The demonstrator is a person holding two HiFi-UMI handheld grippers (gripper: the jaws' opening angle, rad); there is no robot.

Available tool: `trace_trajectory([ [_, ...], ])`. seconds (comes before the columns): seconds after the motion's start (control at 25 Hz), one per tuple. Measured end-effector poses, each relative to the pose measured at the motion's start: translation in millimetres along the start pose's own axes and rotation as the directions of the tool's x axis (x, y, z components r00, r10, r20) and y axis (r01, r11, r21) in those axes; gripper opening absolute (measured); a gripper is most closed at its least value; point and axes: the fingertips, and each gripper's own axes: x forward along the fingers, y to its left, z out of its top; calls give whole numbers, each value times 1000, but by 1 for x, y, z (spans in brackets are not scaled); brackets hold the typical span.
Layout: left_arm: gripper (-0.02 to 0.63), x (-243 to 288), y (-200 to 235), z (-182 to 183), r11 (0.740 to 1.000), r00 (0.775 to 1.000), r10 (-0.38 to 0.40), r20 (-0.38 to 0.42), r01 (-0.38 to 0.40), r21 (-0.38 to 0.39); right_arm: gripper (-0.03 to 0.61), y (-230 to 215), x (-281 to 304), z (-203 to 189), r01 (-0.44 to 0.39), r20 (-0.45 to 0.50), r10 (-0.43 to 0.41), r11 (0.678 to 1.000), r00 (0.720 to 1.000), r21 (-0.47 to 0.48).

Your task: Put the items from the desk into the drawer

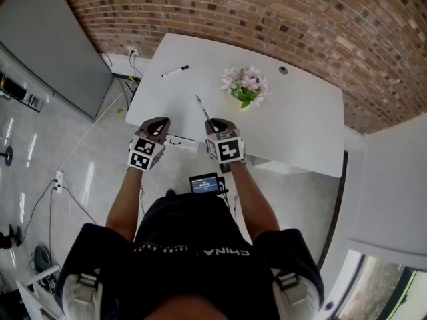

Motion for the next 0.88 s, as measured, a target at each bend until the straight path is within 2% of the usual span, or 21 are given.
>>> trace_trajectory([
  [0.24,12,-5,-3,0,1000,1000,20,-12,-20,-5,54,4,-2,0,-29,0,29,1000,1000,-7],
  [0.44,12,-12,-12,-7,998,998,57,-37,-58,-26,55,0,-6,-16,-69,-16,69,998,997,3],
  [0.68,12,-26,-24,-19,990,992,111,-65,-116,-82,54,-3,-11,-42,-129,-42,132,990,990,60],
  [0.88,12,-35,-25,-34,990,991,105,-87,-113,-89,54,1,-20,-60,-119,-51,124,988,991,94],
])
